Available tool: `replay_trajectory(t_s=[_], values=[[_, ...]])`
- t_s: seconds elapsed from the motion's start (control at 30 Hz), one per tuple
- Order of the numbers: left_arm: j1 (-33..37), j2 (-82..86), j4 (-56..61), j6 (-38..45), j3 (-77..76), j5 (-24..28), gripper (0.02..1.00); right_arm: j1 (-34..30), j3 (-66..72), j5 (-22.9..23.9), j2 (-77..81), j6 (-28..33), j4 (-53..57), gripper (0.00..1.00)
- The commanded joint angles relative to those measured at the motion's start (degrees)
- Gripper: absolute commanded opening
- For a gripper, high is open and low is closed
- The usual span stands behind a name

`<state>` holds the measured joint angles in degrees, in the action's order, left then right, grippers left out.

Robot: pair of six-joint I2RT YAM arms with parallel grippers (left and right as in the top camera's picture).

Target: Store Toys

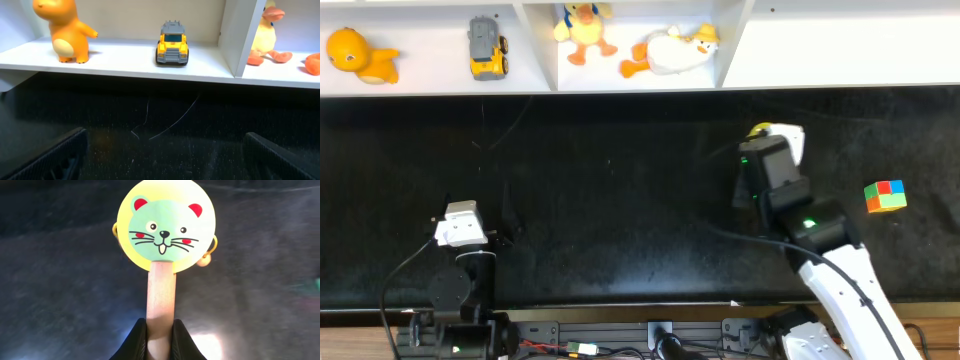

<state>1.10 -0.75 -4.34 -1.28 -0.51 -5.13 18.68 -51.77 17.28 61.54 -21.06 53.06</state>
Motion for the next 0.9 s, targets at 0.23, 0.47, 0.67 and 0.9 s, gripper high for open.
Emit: replay_trajectory(t_s=[0.23,0.47,0.67,0.9], values=[[-0.15,0.59,-0.24,1.07,0.04,0.35,0.998,-11.17,-3.39,-2.47,2.86,10.69,-1.05,0.056],[-0.15,0.59,-0.26,1.07,0.04,0.33,0.998,-14.23,-10.29,-5.16,11.78,18.45,-2.23,0.053],[-0.15,0.59,-0.26,1.07,0.04,0.33,0.998,-14.32,-17.90,-5.90,20.59,24.22,-4.31,0.064],[-0.15,0.59,-0.24,1.07,0.04,0.35,0.998,-15.30,-27.08,-7.52,29.05,28.94,-4.24,0.066]])
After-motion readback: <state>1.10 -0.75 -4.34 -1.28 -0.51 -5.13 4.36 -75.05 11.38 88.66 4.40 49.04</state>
